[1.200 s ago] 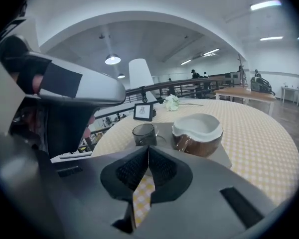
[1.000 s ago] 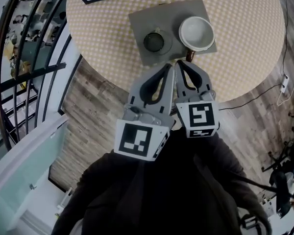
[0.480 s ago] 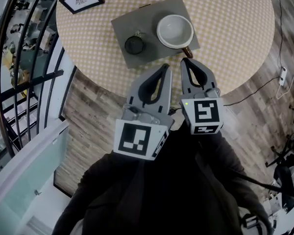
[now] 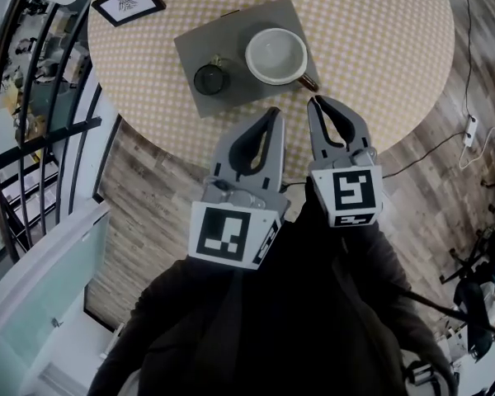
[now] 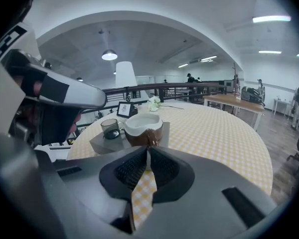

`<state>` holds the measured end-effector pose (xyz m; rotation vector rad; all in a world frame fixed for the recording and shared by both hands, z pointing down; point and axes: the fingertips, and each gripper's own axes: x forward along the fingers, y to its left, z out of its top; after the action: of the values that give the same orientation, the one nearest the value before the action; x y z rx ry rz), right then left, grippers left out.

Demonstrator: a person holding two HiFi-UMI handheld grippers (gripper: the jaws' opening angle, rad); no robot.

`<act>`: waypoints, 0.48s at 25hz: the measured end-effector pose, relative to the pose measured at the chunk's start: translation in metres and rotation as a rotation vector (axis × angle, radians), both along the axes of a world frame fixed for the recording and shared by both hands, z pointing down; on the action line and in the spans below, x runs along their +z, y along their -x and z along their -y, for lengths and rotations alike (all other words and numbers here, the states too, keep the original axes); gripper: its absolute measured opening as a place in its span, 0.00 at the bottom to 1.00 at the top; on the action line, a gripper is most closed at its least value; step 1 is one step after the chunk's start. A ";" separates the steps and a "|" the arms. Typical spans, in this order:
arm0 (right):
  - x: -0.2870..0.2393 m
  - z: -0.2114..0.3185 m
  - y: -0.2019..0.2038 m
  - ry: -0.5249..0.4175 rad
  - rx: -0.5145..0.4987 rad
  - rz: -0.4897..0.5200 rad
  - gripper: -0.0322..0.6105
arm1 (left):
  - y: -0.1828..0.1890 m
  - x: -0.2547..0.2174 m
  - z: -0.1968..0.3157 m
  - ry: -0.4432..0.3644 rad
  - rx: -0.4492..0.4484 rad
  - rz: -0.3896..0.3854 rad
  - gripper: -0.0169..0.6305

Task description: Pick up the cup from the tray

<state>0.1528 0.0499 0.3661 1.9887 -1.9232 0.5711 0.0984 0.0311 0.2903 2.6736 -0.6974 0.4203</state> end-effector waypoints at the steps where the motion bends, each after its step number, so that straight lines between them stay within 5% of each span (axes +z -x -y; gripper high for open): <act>1: -0.001 0.000 -0.002 -0.003 -0.012 -0.008 0.06 | -0.001 0.001 0.000 0.004 -0.004 -0.004 0.03; 4: -0.002 0.003 -0.007 -0.015 -0.056 -0.021 0.07 | -0.006 0.003 -0.005 0.018 -0.010 -0.005 0.04; 7: 0.005 0.009 -0.009 0.007 -0.073 -0.014 0.19 | -0.008 0.007 -0.002 0.028 -0.031 -0.007 0.04; 12: 0.016 0.024 -0.012 0.017 -0.101 -0.038 0.19 | -0.010 0.017 0.004 0.084 -0.070 -0.010 0.04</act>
<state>0.1650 0.0254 0.3822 1.8660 -1.9765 0.5170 0.1084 0.0272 0.3072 2.5625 -0.7517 0.4088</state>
